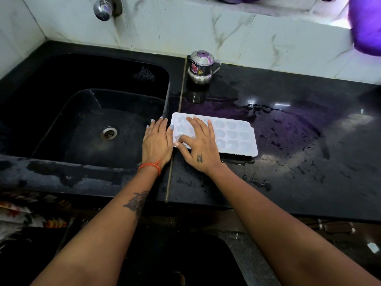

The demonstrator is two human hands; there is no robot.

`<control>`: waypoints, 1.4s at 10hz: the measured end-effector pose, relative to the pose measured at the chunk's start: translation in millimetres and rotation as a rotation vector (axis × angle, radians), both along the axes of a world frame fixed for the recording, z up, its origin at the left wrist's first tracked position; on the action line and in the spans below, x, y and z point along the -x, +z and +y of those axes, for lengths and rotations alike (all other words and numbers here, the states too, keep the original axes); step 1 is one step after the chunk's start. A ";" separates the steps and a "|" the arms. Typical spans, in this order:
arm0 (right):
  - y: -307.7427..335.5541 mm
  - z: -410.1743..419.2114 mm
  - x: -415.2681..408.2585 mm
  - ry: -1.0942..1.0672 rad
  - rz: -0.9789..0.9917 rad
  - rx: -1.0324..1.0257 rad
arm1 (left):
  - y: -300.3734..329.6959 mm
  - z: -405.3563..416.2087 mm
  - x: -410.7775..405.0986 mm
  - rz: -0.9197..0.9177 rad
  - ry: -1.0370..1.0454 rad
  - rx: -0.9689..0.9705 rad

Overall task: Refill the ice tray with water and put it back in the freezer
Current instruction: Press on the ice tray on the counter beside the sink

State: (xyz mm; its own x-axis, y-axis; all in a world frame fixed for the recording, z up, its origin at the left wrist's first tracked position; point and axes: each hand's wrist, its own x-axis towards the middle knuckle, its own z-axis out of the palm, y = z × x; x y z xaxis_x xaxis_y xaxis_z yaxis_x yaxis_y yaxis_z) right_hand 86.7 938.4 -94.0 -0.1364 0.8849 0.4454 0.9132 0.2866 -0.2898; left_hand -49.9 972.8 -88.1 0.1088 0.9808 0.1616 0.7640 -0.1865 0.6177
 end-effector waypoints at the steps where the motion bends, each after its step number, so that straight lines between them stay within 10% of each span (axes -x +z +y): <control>1: -0.9 0.1 -0.7 0.006 -0.019 0.009 | -0.8 0.2 0.1 -0.003 -0.001 -0.002; 5: 12.2 -2.2 -9.0 0.056 0.044 0.127 | -2.3 1.1 0.5 0.010 -0.003 -0.009; 9: 26.2 -5.5 -91.7 -0.589 -0.044 0.434 | -3.8 1.6 0.5 0.011 -0.002 -0.015; 14: 24.5 1.4 -70.6 -0.547 -0.088 0.631 | -6.5 3.4 2.5 0.009 -0.028 -0.018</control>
